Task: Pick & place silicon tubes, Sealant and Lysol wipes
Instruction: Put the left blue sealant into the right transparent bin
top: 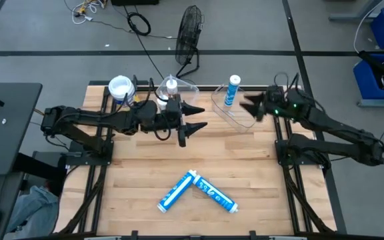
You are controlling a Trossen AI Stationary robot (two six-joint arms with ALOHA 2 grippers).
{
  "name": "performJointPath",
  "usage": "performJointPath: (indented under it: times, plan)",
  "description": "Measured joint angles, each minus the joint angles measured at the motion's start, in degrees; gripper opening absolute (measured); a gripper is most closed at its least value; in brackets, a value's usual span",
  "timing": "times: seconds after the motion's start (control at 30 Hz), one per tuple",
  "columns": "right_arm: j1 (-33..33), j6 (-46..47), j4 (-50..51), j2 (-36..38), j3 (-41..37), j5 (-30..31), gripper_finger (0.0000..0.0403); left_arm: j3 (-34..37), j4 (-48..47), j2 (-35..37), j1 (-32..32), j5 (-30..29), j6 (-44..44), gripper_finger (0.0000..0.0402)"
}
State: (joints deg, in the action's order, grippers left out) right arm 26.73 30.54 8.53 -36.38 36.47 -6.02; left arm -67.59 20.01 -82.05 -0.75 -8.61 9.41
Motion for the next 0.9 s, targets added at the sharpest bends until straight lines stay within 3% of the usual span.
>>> performJointPath:
  times: [0.13, 0.33, 0.5, 0.7, 0.9]
  plan:
    - [-6.5, 2.9, 9.8, 3.4, 0.0, 0.1, 0.0359, 0.0, -8.9, 0.7, -1.1, 0.1, 1.3, 0.0268]
    - [-17.9, 6.1, 11.4, 4.6, 0.0, 8.5, 0.0359, 0.0, -20.2, 0.8, -5.8, 0.2, 8.8, 0.0268]
    - [-26.7, 7.9, 11.3, 3.8, 0.0, 16.7, 0.0359, 0.0, -30.8, 0.8, -10.6, -0.3, 23.4, 0.0268]
    - [-34.1, 9.3, 11.3, 1.0, -0.1, 23.8, 0.0359, 0.0, -42.8, 0.7, -18.2, -6.5, 40.4, 0.0268]
    - [-40.3, 13.4, 11.0, -3.6, 0.0, 32.2, 0.0359, 0.0, -46.9, -0.4, -23.9, -6.6, 55.0, 0.0268]
